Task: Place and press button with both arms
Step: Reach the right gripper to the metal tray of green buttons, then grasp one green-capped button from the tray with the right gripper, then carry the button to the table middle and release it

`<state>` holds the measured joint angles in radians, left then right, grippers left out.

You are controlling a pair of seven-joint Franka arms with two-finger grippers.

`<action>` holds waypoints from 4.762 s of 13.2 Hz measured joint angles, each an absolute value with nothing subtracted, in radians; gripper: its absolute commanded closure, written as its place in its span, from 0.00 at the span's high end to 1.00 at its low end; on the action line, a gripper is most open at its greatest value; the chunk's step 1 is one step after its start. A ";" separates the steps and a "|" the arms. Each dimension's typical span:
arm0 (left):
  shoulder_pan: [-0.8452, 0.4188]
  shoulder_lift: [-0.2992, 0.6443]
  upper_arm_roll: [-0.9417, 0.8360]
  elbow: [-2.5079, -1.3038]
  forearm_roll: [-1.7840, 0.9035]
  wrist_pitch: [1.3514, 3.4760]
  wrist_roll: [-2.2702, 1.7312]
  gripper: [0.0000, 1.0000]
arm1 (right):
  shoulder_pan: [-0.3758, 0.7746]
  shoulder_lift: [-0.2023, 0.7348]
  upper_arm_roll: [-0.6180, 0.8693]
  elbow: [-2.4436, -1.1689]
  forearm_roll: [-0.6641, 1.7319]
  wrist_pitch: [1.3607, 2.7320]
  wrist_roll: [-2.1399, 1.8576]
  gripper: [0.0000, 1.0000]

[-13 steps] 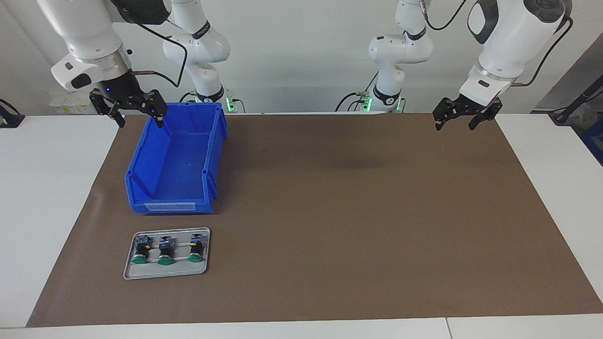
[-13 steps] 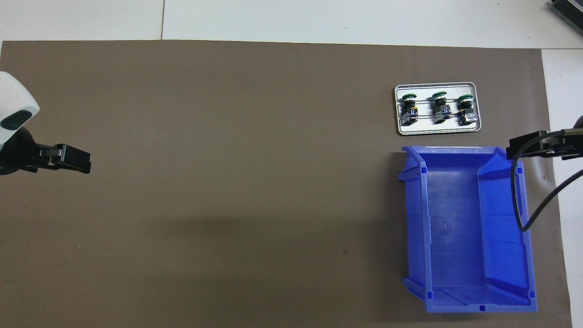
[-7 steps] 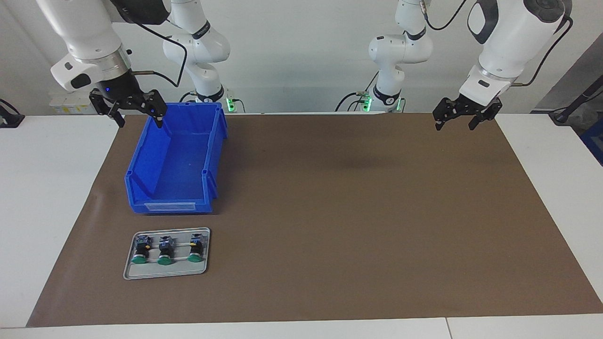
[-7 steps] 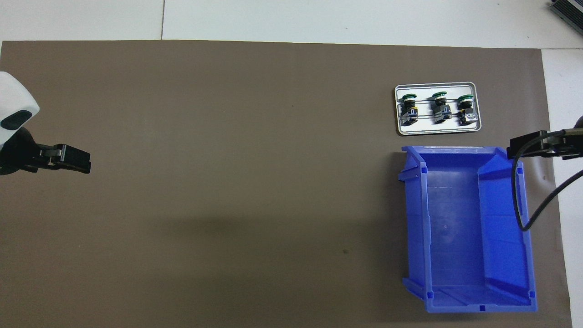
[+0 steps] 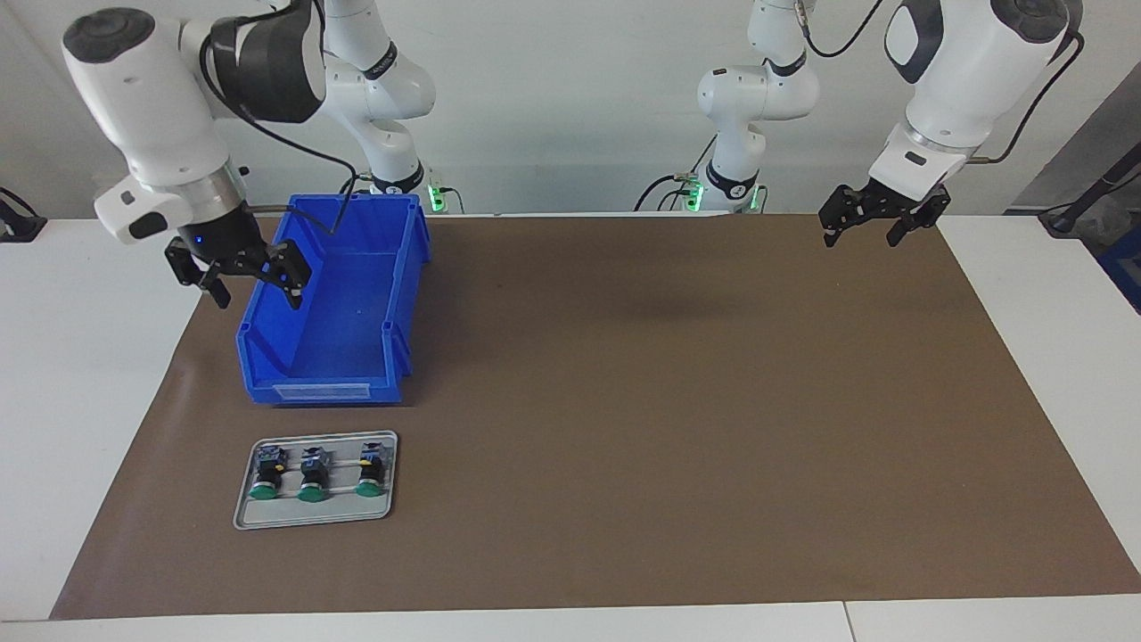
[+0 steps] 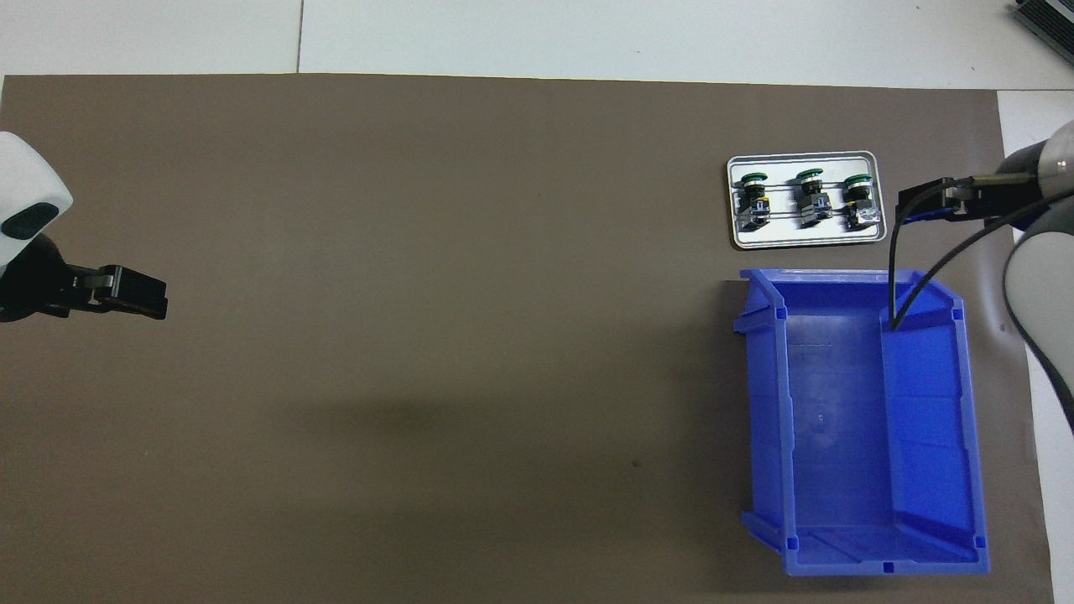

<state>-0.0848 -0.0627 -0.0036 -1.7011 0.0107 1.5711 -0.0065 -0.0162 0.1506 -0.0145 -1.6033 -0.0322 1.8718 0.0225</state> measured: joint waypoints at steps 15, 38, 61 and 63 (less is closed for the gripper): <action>-0.085 -0.063 -0.004 -1.701 0.011 1.571 -0.007 1.00 | -0.053 0.520 -0.015 -1.711 -0.020 2.420 -0.210 0.61; -0.085 -0.063 -0.004 -1.701 0.011 1.571 -0.007 1.00 | 0.078 0.465 -0.009 -1.288 0.031 1.880 0.729 0.00; -0.086 -0.068 -0.005 -1.701 0.011 1.571 -0.006 1.00 | 0.816 0.690 0.001 -1.293 -0.124 2.145 2.331 0.00; -0.087 -0.068 -0.006 -1.701 0.011 1.571 -0.006 1.00 | 0.818 0.690 0.002 -1.318 -0.124 2.174 2.344 0.00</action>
<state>-0.0875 -0.0681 -0.0058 -1.7010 0.0107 1.5711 -0.0060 0.8184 0.6904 0.0015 -1.3182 -0.1236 2.1743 2.3436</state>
